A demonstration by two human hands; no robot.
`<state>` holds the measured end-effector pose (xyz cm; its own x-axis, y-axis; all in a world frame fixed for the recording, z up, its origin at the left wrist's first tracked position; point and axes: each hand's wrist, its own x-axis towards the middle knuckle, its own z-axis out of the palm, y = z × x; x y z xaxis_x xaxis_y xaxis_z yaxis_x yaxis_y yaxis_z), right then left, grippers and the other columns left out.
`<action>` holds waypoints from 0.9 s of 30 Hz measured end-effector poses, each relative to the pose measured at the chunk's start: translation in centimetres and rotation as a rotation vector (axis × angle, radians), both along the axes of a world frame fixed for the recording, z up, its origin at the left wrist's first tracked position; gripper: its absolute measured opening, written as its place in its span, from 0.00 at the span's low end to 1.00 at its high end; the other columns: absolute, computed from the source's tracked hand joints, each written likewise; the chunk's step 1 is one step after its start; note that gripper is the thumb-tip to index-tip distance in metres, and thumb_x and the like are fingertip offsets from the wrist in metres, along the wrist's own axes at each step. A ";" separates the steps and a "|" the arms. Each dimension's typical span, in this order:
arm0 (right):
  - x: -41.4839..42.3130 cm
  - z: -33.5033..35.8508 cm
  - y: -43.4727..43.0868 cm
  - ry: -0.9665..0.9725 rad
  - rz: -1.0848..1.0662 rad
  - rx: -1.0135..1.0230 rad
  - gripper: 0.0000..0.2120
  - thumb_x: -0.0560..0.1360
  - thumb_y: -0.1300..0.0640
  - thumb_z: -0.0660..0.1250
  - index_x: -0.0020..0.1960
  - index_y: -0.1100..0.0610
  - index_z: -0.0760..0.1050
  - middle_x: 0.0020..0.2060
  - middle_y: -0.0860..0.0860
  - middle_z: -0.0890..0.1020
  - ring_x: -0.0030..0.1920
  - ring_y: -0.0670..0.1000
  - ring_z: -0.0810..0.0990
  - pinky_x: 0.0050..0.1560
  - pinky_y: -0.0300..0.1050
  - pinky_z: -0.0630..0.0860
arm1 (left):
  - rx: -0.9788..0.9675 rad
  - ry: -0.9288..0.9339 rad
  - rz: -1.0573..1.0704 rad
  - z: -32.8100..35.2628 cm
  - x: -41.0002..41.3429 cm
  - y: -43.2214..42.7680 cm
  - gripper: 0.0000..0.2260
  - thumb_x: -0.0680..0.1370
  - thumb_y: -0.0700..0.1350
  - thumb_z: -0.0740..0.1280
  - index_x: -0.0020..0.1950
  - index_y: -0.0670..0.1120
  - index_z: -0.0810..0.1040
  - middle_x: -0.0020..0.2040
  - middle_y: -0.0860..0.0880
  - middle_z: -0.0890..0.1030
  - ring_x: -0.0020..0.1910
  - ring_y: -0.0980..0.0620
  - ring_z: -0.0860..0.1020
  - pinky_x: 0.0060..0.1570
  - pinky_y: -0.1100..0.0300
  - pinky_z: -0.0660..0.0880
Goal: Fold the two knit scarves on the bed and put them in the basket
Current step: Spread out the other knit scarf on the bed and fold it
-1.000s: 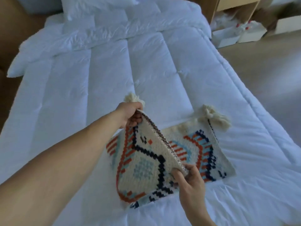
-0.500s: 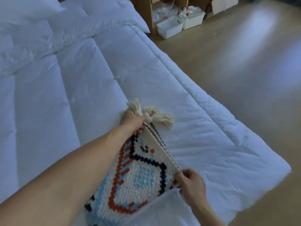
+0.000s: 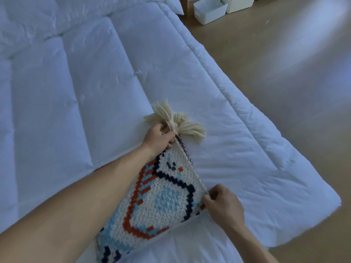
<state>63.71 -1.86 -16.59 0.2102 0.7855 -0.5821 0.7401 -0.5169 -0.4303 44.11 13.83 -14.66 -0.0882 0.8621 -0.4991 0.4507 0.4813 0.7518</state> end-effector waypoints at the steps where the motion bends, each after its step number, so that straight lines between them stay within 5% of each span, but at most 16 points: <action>1: 0.0 -0.1 0.1 -0.002 0.021 -0.016 0.06 0.71 0.50 0.66 0.39 0.52 0.73 0.34 0.46 0.78 0.35 0.47 0.75 0.33 0.43 0.69 | 0.068 0.011 -0.014 0.2 -0.4 -0.9 0.18 0.78 0.43 0.68 0.67 0.44 0.72 0.41 0.44 0.83 0.34 0.50 0.80 0.33 0.65 0.76; 4: -0.1 -0.3 0.4 -0.010 0.095 0.016 0.05 0.71 0.50 0.65 0.45 0.50 0.73 0.41 0.45 0.76 0.42 0.49 0.76 0.39 0.45 0.71 | 0.265 0.066 -0.001 0.6 -1.7 -4.9 0.22 0.77 0.40 0.67 0.71 0.46 0.68 0.43 0.48 0.81 0.41 0.52 0.81 0.42 0.68 0.77; 9: -1.9 -0.3 1.5 0.058 0.157 0.053 0.21 0.76 0.43 0.61 0.64 0.53 0.70 0.58 0.51 0.76 0.58 0.53 0.75 0.55 0.48 0.73 | 0.415 0.500 -0.167 -1.5 -5.6 -13.2 0.25 0.75 0.53 0.63 0.69 0.44 0.71 0.59 0.49 0.77 0.60 0.50 0.74 0.64 0.48 0.72; 13: -2.7 -1.4 2.2 0.030 0.270 0.006 0.27 0.76 0.35 0.58 0.64 0.55 0.69 0.57 0.54 0.76 0.56 0.56 0.75 0.57 0.51 0.73 | 0.376 0.751 -0.063 -2.2 -8.5 -18.3 0.33 0.71 0.63 0.64 0.72 0.47 0.67 0.70 0.43 0.69 0.71 0.42 0.66 0.70 0.40 0.63; 18: -3.5 -2.2 1.4 -0.024 0.282 -0.003 0.25 0.77 0.34 0.55 0.53 0.57 0.69 0.47 0.56 0.78 0.47 0.57 0.77 0.49 0.53 0.76 | 0.312 0.716 0.050 -3.3 -9.8 -26.9 0.43 0.67 0.70 0.64 0.76 0.48 0.63 0.76 0.40 0.61 0.75 0.40 0.59 0.69 0.42 0.59; 23: -3.9 -1.8 0.5 -0.025 0.252 0.070 0.21 0.79 0.38 0.57 0.50 0.57 0.65 0.46 0.55 0.72 0.48 0.58 0.74 0.45 0.50 0.68 | 0.183 0.620 0.035 -4.7 -10.1 -34.3 0.48 0.69 0.72 0.62 0.80 0.47 0.53 0.79 0.43 0.56 0.77 0.45 0.57 0.69 0.48 0.64; 27: -4.1 -2.1 -0.2 0.029 0.185 0.094 0.22 0.79 0.37 0.56 0.55 0.57 0.67 0.49 0.56 0.74 0.48 0.58 0.74 0.46 0.51 0.70 | 0.070 0.360 0.504 -4.2 -9.6 -34.5 0.41 0.70 0.55 0.75 0.78 0.50 0.57 0.73 0.48 0.70 0.67 0.47 0.74 0.62 0.50 0.75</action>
<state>59.65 -2.07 -18.74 0.0417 0.8605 -0.5077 0.8053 -0.3297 -0.4926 34.52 -20.72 -18.88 -0.6448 0.7004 -0.3061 0.4125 0.6559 0.6321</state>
